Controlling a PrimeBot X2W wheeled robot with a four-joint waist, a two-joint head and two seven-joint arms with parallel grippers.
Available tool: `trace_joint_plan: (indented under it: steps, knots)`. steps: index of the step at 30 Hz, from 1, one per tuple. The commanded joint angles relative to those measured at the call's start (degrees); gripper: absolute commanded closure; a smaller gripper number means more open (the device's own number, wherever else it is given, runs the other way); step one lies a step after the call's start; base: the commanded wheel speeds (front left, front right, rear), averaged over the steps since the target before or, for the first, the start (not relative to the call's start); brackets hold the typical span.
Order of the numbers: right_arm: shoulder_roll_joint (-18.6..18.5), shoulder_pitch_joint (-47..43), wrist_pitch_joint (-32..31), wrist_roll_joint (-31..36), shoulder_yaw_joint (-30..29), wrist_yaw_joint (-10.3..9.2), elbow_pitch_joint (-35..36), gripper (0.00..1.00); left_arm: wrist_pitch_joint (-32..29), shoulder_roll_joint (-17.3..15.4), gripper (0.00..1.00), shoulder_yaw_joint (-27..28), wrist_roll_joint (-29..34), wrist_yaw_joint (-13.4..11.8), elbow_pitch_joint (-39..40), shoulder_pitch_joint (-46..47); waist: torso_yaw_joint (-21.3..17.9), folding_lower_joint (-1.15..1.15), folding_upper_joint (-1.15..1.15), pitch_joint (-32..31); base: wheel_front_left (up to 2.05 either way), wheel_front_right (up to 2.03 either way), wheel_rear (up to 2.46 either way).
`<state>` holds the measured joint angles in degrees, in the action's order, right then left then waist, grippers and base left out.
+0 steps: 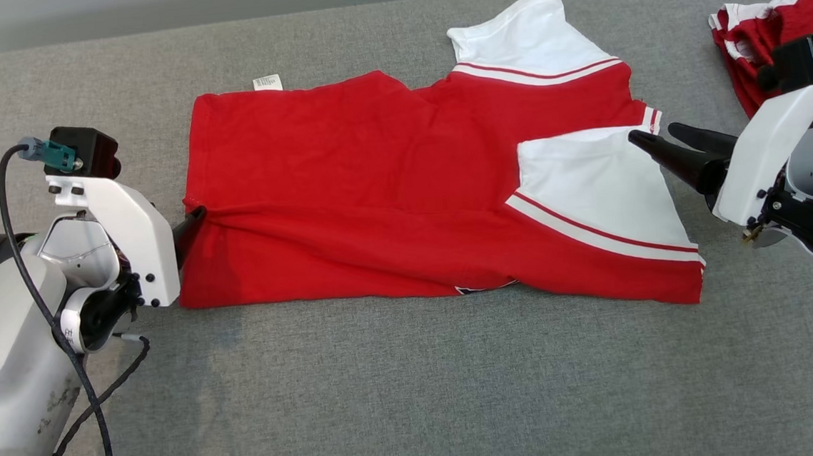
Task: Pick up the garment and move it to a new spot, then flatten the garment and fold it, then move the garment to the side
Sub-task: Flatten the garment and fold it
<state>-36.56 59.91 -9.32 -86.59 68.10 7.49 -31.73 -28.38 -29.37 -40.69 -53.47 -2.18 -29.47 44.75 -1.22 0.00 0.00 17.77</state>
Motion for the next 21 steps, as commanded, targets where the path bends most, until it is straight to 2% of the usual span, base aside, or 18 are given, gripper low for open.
trace_joint_plan:
  steps: [1, 9, 16, 21]
  knots:
    - [-0.9, -1.2, 0.8, 0.0, -0.3, 0.02, 0.5, 0.00, 0.3, -0.7, 0.00, 0.3, -0.1, -0.3, 0.6, -1.0, 0.0, 0.00, 0.00, -0.7, 0.00, 0.00, 0.00]
    - [-3.1, -4.7, 3.0, -0.7, -0.4, 0.02, 2.4, 0.00, 1.3, -3.0, 0.00, 0.4, -0.4, -1.0, 3.7, -4.7, -0.5, 0.00, 0.00, -3.8, 0.00, 0.00, 0.00]
    - [-5.3, -10.7, 4.6, -1.2, 0.3, 0.02, 2.7, 0.00, 3.5, -4.2, 0.00, 0.0, -0.8, -3.0, 8.6, -11.3, -0.8, 0.00, 0.00, -7.3, 0.00, 0.00, 0.00]
    - [-4.3, -14.4, 5.5, -1.7, 1.0, 0.02, 1.5, 0.00, 5.7, -4.7, 0.00, -0.4, 0.0, -5.0, 11.7, -15.3, -1.0, 0.00, 0.00, -8.4, 0.00, 0.00, 0.00]
